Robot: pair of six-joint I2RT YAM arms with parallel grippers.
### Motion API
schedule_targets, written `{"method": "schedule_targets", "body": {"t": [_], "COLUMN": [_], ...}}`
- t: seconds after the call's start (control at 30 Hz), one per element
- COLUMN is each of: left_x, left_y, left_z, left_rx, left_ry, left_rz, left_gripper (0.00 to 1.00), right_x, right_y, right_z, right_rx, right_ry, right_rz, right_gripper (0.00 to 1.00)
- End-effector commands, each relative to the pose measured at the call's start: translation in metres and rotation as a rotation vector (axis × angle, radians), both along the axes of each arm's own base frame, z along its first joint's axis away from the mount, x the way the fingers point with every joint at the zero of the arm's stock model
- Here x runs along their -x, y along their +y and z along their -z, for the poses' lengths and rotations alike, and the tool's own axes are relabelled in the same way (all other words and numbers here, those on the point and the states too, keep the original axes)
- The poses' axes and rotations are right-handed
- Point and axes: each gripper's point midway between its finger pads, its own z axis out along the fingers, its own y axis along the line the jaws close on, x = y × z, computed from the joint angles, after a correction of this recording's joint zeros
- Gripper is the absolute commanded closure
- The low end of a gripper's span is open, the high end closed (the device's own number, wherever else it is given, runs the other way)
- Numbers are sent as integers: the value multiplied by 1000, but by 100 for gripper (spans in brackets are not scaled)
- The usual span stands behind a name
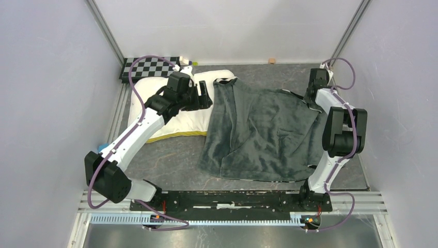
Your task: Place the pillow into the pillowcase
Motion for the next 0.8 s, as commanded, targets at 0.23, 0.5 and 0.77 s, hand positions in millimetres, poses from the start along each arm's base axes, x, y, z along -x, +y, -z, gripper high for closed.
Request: {"method": "schedule_targets", "body": {"t": [0.23,0.5,0.77], "left_x": [-1,-2,-4], "left_y": [-3,1,7], "left_z": [-15,-12,-10], "left_rx": [33,11,-18], "left_ry": [-47,-45,-46], "left_rz": [7,1,-26], "left_gripper": [19,18,16], "right_x": [-93,-134,-154], "right_y": [-27,-76,-61], "right_z": [-53,-48,-56], "right_rx": [85,61,-24], "right_ry": [-134,-209,-274], "right_rz": [21,133,67], "right_gripper": [100,100,39]}}
